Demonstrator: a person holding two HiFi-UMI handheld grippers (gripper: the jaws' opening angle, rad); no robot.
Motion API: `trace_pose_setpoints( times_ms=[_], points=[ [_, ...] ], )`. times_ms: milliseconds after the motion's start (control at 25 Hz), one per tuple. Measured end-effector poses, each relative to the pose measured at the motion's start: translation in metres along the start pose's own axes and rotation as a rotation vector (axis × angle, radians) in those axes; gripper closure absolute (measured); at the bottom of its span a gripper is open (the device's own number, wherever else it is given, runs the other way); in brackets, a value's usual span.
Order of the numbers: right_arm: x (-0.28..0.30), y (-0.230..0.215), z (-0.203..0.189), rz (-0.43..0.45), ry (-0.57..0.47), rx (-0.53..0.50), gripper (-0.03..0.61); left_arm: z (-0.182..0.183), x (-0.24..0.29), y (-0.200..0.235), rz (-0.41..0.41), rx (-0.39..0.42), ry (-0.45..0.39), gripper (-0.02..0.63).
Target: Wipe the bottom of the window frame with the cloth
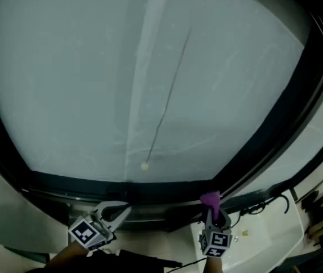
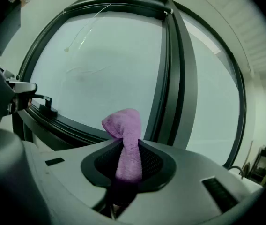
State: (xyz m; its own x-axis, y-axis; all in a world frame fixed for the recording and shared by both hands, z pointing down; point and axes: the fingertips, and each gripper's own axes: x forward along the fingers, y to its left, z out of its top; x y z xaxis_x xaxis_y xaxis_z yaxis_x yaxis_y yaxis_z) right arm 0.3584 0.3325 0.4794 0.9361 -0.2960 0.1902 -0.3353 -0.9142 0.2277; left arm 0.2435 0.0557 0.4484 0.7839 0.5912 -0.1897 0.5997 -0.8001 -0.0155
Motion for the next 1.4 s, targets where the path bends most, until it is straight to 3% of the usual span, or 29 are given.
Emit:
trace_pose_setpoints(
  times_ms=[320, 520, 720, 920, 1160, 1400],
  points=[
    [0.073, -0.032, -0.002, -0.069, 0.140, -0.208, 0.494, 0.003, 0.002, 0.003, 0.000, -0.009, -0.004, 0.609],
    [0.097, -0.039, -0.019, -0.151, 0.280, -0.223, 0.494, 0.004, 0.000, 0.004, 0.008, -0.029, -0.027, 0.609],
    [0.106, -0.039, -0.023, -0.192, 0.351, -0.244, 0.494, 0.004, 0.001, 0.003, 0.013, -0.015, -0.020, 0.609],
    [0.108, -0.037, -0.023, -0.162, 0.362, -0.252, 0.494, 0.004, 0.001, 0.004, 0.016, -0.017, -0.029, 0.609],
    [0.099, -0.028, -0.030, -0.043, 0.429, -0.185, 0.494, 0.002, 0.000, 0.002, 0.016, -0.013, -0.027, 0.609],
    [0.096, 0.004, -0.024, 0.053, 0.429, -0.224, 0.494, 0.001, 0.000, 0.004, 0.015, -0.019, -0.031, 0.609]
  ],
)
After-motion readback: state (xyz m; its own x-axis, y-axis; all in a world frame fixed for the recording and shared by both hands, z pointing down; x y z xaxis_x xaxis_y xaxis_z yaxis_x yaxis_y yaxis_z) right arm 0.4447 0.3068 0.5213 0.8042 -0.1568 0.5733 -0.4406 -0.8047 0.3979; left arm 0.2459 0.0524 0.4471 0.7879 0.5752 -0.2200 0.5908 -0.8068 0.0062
